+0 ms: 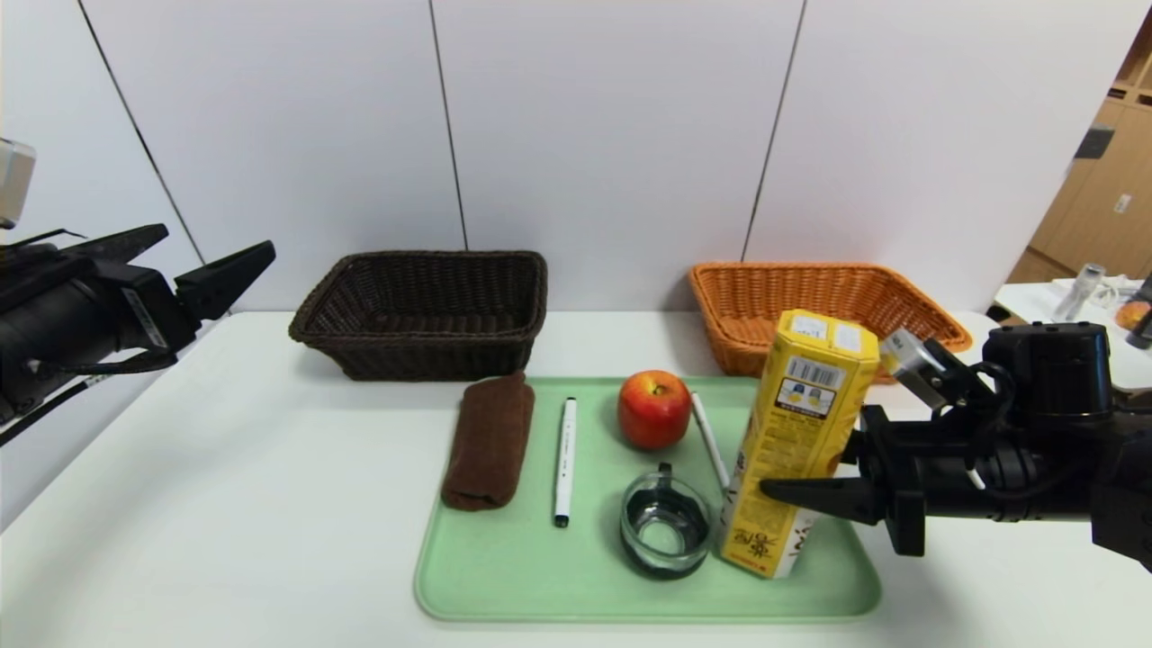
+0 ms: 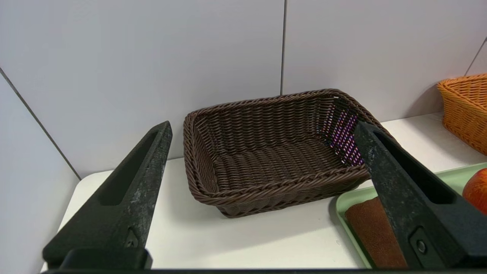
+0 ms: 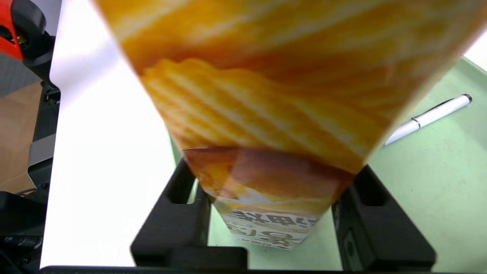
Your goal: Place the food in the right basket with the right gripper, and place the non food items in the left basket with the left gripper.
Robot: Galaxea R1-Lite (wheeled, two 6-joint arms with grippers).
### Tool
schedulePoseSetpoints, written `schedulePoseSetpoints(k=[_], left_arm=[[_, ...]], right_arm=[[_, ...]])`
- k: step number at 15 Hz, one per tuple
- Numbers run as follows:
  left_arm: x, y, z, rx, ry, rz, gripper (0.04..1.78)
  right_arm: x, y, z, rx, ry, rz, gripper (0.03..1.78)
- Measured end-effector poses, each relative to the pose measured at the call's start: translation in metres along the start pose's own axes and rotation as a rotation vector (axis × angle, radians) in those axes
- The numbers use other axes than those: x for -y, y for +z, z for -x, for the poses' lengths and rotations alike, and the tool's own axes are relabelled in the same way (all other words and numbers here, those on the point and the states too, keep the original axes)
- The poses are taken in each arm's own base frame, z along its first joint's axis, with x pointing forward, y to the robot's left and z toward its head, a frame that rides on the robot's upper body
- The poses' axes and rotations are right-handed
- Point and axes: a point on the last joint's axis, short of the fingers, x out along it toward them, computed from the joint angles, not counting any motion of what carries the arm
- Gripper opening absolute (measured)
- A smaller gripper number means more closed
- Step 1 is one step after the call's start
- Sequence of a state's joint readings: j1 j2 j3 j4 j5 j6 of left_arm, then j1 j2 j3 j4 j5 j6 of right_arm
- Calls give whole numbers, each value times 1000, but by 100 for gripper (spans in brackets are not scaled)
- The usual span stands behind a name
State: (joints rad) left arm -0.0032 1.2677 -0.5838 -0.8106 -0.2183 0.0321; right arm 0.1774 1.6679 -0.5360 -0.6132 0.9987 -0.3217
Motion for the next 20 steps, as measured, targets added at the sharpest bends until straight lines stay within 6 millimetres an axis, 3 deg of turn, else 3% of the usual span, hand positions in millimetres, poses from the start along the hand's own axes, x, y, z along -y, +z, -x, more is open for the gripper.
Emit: schedulePoseSetpoints(k=[8,10,15,17,20], left_arm=[[0,-2,1,-6,1,4,169],[0,-2,0,-8,1,7,169],[0,-2,0,-6,5,10,169],[0,-2,-1,-8,6,12,169],[-1,-4,-3,-16,7,21,169]], right_arm=[[-8,8,5,19,1,19,81],[-17,24,10,56,0,3,81],[-25,89,29,202,-53,39,81],[-16,110,39,251,-169,56,81],[14,123,55,289,-366,62,81]])
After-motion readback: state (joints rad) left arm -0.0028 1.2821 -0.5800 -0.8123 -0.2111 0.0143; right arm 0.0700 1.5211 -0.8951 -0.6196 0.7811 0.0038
